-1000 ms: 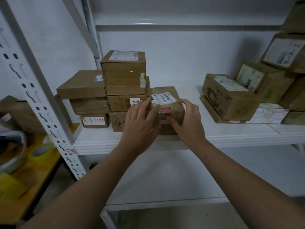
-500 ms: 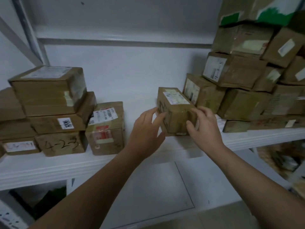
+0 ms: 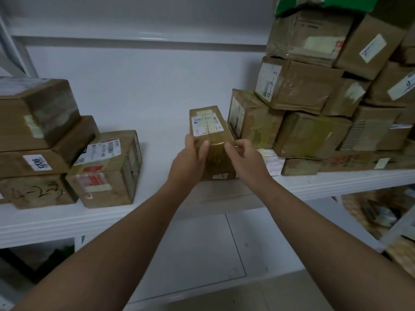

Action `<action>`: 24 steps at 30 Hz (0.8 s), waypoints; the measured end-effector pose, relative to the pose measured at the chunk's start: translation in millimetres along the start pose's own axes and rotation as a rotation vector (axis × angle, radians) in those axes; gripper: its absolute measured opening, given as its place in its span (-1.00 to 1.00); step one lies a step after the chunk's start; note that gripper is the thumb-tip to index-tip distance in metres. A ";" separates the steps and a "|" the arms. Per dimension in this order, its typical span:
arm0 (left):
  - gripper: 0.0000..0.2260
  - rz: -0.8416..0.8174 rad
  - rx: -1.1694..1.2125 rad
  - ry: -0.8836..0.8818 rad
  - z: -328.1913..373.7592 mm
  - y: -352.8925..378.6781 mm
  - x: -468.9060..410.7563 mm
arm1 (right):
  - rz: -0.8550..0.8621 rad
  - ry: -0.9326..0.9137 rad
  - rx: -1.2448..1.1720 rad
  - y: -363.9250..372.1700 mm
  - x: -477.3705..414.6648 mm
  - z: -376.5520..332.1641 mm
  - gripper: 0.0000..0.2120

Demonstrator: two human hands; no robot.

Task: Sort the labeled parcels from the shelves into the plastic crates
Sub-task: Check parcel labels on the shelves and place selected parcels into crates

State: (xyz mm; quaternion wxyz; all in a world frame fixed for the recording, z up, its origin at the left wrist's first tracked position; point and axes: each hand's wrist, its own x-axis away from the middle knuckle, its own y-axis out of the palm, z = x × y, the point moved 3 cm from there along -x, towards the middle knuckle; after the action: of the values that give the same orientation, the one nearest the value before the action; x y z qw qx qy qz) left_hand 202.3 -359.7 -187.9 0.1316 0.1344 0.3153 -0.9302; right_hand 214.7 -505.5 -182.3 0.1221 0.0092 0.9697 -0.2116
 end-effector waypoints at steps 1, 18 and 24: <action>-0.79 0.050 0.041 -0.029 -0.7 -0.5 0.6 | -0.005 0.026 -0.064 2.9 -1.5 -0.9 -0.67; -0.39 0.016 0.715 -0.201 -14.6 -29.1 11.2 | -0.100 -0.074 -0.462 18.5 2.5 -13.8 -0.69; -0.79 -0.049 0.761 -0.111 -10.2 -50.6 17.3 | -0.124 -0.200 -0.394 20.6 11.2 -27.4 -0.52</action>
State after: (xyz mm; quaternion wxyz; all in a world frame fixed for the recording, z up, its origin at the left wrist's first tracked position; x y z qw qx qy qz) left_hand 171.2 -317.3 -173.6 0.0666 0.1156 -0.0571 -0.9894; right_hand 198.9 -475.8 -169.3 0.2036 -0.0956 0.9741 -0.0249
